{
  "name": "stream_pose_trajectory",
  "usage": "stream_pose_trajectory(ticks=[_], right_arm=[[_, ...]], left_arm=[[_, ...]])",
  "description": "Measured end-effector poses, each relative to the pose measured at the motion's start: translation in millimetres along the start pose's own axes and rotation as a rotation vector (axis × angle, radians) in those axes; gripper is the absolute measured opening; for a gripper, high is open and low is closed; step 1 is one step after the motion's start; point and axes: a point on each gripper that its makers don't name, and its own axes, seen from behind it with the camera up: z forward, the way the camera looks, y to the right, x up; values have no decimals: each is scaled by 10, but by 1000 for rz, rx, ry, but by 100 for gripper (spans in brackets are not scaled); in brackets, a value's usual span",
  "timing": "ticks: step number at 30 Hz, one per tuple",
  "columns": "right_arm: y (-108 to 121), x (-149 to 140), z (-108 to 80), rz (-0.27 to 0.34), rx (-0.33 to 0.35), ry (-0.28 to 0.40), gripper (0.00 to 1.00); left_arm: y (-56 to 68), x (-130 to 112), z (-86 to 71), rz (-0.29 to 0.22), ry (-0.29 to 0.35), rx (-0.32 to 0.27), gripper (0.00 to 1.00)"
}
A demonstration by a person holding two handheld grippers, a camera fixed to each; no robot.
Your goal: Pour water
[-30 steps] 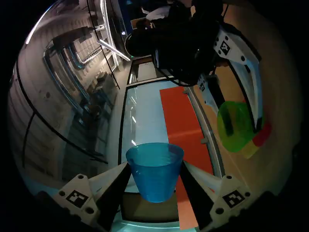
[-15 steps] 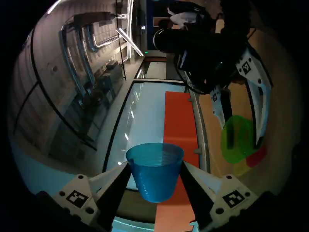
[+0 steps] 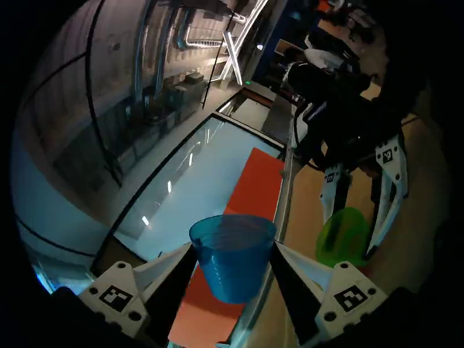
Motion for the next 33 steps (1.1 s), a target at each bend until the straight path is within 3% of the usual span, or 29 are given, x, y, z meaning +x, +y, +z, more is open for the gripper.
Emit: stream_pose_trajectory(ticks=[14, 27, 33], right_arm=[[26, 69, -48, 0, -11, 19, 88], [22, 112, -67, -2, -17, 25, 88], [16, 129, -61, -4, -18, 24, 88]], left_arm=[[17, -39, -10, -323, 31, -43, 84], [-36, -148, 13, -671, 62, -58, 83], [25, -221, 72, -842, 62, -90, 83]])
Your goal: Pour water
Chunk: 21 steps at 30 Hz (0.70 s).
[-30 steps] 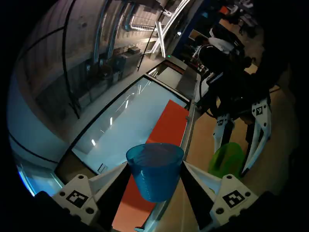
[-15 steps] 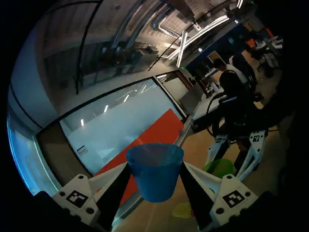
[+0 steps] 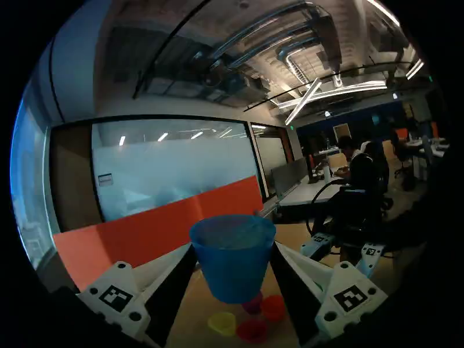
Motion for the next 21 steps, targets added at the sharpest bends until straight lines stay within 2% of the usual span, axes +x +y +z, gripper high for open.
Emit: stream_pose_trajectory(ticks=[3, 6, 11, 21], right_arm=[[-7, -5, 2, -4, 0, -4, 88], [-7, -26, -4, -7, -3, -11, 88], [23, -40, -25, -3, -12, -20, 88], [186, -138, -166, 5, -54, -56, 88]], left_arm=[[-38, -70, 30, -58, -7, 0, 84], [-66, -131, 27, -89, -7, 5, 84], [-108, -236, 8, -108, -15, 13, 84], [-188, -542, -96, -115, -65, 41, 84]])
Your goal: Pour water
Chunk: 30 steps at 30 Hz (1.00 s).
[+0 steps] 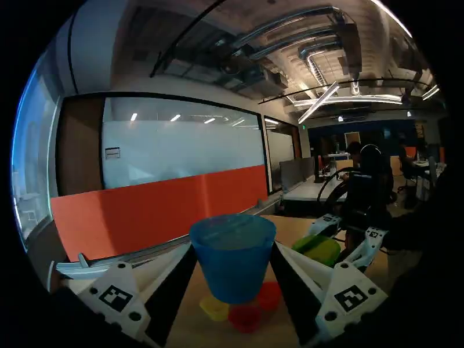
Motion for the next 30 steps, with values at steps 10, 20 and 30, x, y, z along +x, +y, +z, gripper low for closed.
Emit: stream_pose_trajectory(ticks=[10, 20, 30], right_arm=[[251, -99, -197, 27, -59, -29, 88], [338, -315, -349, 28, -74, -103, 89], [422, -566, -494, 43, -79, -189, 89]], left_arm=[[-14, -367, -60, -25, -62, 9, 85], [73, -840, -106, -54, -160, -19, 85], [162, -1286, -114, -32, -269, -41, 85]])
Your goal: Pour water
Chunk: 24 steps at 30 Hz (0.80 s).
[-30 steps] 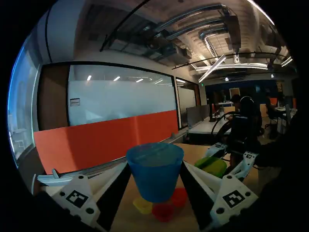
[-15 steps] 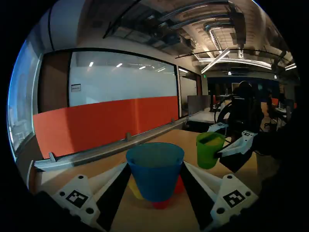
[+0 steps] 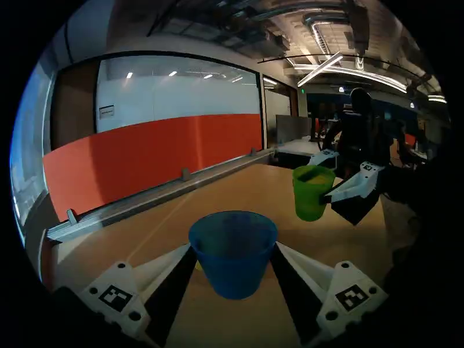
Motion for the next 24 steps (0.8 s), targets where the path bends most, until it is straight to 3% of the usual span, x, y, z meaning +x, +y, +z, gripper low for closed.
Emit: stream_pose_trajectory(ticks=[12, 24], right_arm=[[88, -539, -60, -16, 16, -184, 89], [116, -916, -3, -22, 49, -318, 89]], left_arm=[[65, -540, 110, 58, -166, -17, 85], [104, -920, 181, 96, -299, -59, 85]])
